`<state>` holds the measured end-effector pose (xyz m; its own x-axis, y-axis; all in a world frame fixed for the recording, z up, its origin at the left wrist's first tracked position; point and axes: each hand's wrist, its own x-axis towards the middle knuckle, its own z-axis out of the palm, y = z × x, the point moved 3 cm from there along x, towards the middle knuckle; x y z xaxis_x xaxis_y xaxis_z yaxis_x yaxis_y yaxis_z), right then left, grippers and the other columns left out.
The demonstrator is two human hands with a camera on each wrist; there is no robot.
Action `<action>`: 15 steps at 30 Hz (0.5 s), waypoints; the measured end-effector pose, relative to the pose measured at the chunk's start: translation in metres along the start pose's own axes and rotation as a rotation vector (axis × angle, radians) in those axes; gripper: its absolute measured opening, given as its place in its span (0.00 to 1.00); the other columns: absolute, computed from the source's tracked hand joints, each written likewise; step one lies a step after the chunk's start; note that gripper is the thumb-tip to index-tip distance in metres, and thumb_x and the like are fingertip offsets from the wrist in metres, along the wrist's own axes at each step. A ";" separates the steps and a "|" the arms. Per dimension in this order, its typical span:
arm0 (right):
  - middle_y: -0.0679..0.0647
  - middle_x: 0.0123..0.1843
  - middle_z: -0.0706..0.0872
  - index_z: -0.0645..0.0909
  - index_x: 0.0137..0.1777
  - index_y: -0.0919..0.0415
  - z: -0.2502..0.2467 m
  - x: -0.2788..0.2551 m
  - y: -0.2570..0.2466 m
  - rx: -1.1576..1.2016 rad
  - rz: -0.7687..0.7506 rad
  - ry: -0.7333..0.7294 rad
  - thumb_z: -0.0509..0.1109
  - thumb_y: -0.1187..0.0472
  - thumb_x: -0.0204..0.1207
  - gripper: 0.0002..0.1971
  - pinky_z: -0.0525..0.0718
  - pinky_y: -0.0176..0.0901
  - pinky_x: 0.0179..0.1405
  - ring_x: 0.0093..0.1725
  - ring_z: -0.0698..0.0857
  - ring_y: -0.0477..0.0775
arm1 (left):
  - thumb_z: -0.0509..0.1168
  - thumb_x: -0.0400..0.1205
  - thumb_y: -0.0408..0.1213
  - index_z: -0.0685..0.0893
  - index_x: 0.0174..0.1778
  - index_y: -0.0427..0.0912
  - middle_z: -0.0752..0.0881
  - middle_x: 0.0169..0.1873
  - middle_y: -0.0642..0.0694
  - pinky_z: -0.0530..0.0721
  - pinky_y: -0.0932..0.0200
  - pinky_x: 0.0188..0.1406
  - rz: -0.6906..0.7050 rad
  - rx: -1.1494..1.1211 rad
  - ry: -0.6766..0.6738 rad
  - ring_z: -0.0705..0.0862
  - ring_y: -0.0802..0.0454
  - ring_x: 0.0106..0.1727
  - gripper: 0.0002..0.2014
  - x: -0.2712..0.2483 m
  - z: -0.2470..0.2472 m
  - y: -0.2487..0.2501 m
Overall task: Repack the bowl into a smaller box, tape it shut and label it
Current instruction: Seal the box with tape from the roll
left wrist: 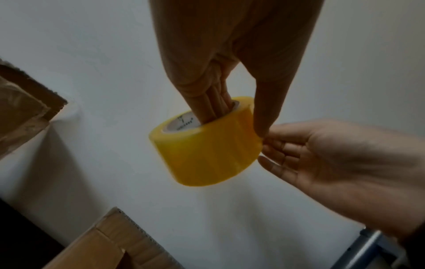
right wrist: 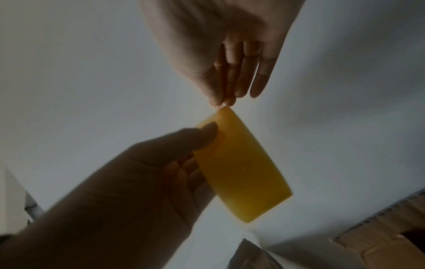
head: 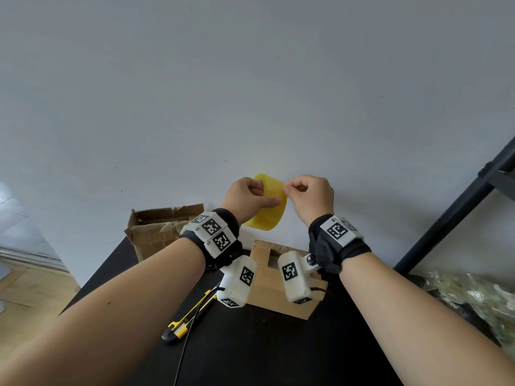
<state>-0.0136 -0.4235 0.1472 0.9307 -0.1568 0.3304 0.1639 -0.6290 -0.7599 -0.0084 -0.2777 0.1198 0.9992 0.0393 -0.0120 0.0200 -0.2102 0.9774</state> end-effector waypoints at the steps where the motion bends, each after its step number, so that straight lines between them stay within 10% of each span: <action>1: 0.49 0.39 0.85 0.89 0.45 0.61 0.001 0.001 -0.001 -0.005 0.003 -0.009 0.72 0.62 0.76 0.05 0.74 0.34 0.43 0.40 0.81 0.47 | 0.80 0.67 0.34 0.77 0.55 0.40 0.84 0.49 0.41 0.81 0.53 0.47 -0.002 0.017 -0.022 0.82 0.46 0.48 0.24 -0.001 0.000 0.001; 15: 0.45 0.32 0.78 0.81 0.41 0.61 0.004 -0.001 -0.010 0.131 -0.115 -0.250 0.68 0.64 0.79 0.06 0.74 0.35 0.39 0.34 0.75 0.42 | 0.79 0.69 0.32 0.76 0.60 0.35 0.85 0.55 0.35 0.85 0.41 0.58 -0.114 -0.017 -0.089 0.87 0.39 0.54 0.26 0.002 -0.006 0.005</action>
<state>-0.0145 -0.4139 0.1519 0.9527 0.1124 0.2825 0.2983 -0.5256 -0.7967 -0.0068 -0.2727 0.1264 0.9897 -0.0250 -0.1411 0.1338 -0.1924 0.9722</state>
